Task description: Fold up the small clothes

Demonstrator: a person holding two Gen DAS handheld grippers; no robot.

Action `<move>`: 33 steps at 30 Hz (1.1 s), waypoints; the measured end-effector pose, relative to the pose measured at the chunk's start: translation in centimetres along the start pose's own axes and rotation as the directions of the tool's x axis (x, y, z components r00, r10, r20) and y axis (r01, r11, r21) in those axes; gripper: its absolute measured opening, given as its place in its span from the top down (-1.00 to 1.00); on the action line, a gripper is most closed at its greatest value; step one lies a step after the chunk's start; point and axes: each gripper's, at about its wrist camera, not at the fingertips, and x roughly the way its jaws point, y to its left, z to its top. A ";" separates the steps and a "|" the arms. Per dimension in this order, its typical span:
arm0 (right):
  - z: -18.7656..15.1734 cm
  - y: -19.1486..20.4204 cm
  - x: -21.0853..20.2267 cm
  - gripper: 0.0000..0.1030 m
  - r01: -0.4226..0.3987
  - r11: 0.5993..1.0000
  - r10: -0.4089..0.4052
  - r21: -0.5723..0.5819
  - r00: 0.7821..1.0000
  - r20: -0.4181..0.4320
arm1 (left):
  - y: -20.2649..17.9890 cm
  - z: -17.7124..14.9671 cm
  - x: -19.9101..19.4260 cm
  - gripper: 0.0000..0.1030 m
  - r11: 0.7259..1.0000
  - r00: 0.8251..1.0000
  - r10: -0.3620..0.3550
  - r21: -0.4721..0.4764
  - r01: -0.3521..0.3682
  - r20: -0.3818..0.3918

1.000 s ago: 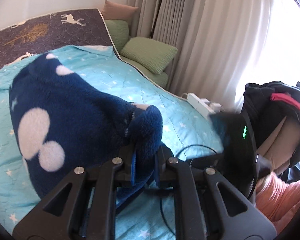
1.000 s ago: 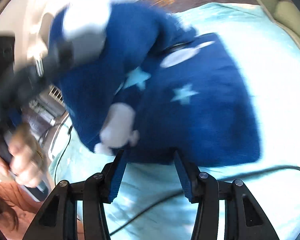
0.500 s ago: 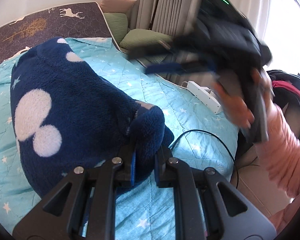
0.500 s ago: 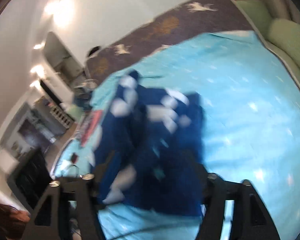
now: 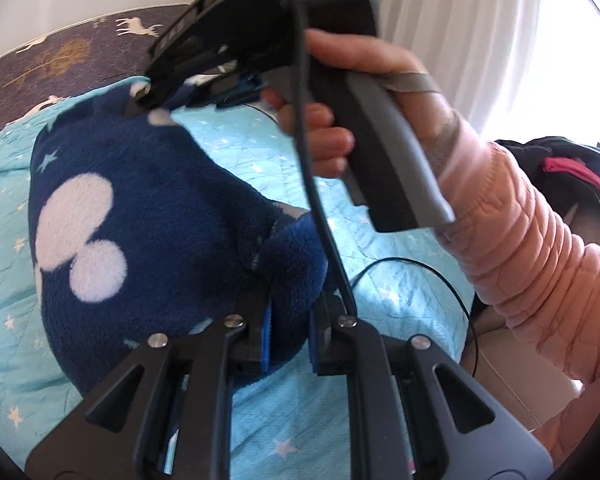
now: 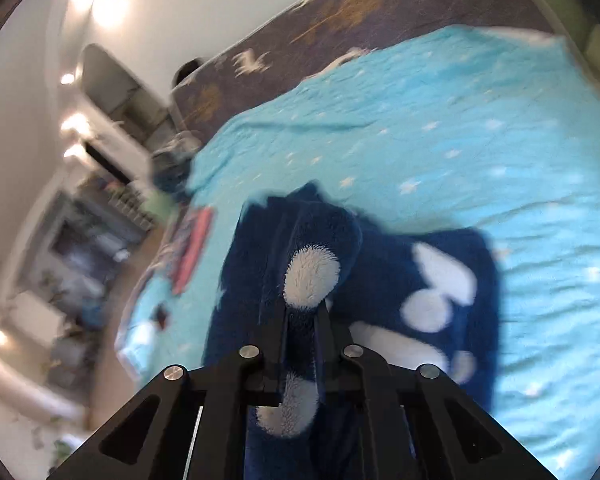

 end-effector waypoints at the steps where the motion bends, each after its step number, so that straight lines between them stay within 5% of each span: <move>1: -0.3 0.1 -1.1 0.82 0.023 1.000 -0.023 -0.016 0.999 0.032 | -0.2 0.1 0.3 0.71 1.000 1.000 -0.010 0.016 0.010 -0.003; 5: -1.5 -2.4 -3.4 0.67 0.090 0.996 -0.089 -0.001 0.994 0.070 | -1.8 0.5 2.2 0.71 0.997 0.999 -0.036 0.060 0.038 -0.032; 7: -2.3 -5.5 -2.3 0.15 0.106 0.991 -0.105 0.087 0.994 -0.012 | -1.7 0.5 3.4 0.71 0.998 0.997 -0.043 0.037 0.045 -0.057; 14: -5.4 -9.5 -3.5 -0.29 -0.064 0.973 0.078 0.221 0.995 -0.056 | -0.5 0.7 3.6 0.71 0.997 0.996 -0.073 -0.006 0.073 -0.058; 19: -6.7 -9.8 -3.3 -0.48 -0.203 0.946 0.236 0.251 0.966 -0.109 | -0.4 0.8 3.1 0.71 0.998 0.997 -0.063 -0.007 0.063 -0.045; 24: -7.8 -9.4 -1.6 -0.52 -0.281 0.922 0.335 0.265 0.923 -0.187 | -0.9 0.4 3.0 0.71 0.998 0.998 -0.055 0.008 0.056 -0.043; 29: -5.3 -8.3 -0.2 -0.51 -0.272 0.929 0.310 0.249 0.942 -0.126 | -2.3 0.6 3.8 0.70 0.999 0.999 -0.033 0.020 0.033 -0.033; 32: -3.4 -7.2 0.9 -0.22 -0.244 0.946 0.272 0.213 0.956 -0.112 | -2.0 1.1 3.8 0.70 1.000 1.000 0.003 0.016 -0.002 -0.015; 33: -3.0 -6.6 1.1 0.10 -0.232 0.954 0.256 0.190 0.961 -0.109 | -1.8 1.3 3.7 0.70 1.000 1.000 0.009 0.015 -0.008 -0.011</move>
